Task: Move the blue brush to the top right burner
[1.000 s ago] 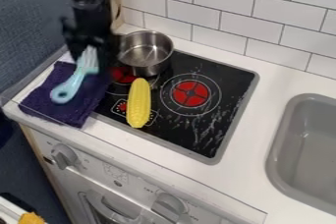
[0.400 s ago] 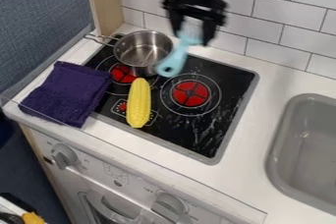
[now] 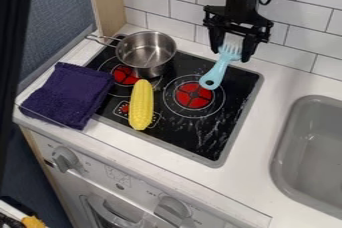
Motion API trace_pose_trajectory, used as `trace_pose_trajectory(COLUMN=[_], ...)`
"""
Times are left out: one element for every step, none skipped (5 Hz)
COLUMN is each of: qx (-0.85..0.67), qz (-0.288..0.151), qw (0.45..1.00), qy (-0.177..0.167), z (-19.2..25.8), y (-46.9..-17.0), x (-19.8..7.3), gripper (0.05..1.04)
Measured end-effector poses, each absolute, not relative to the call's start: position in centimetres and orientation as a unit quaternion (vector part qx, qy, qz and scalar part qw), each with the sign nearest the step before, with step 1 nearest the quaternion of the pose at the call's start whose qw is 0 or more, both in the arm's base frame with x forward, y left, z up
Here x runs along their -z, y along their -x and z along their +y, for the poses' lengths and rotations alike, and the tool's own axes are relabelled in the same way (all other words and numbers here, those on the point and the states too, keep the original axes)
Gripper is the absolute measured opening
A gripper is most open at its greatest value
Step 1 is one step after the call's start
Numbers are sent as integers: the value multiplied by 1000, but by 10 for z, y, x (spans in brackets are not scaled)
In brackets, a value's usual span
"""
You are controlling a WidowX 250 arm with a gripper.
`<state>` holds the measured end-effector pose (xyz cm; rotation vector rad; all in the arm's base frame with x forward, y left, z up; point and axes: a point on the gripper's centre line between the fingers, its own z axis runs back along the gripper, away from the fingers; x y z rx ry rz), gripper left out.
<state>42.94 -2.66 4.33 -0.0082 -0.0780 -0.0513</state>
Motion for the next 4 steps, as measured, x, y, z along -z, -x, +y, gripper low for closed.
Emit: trace_pose_trajectory(qx=[24,30,35,40], qz=[-45,-38,-42,-78], qw=[999,999,998,996], qy=[3,9,17,17], z=[-26,-27,-29,-26], y=[-430,-426,-420,-413], x=[-40,-35,-45,-85], gripper=[848,1009,1006,1001])
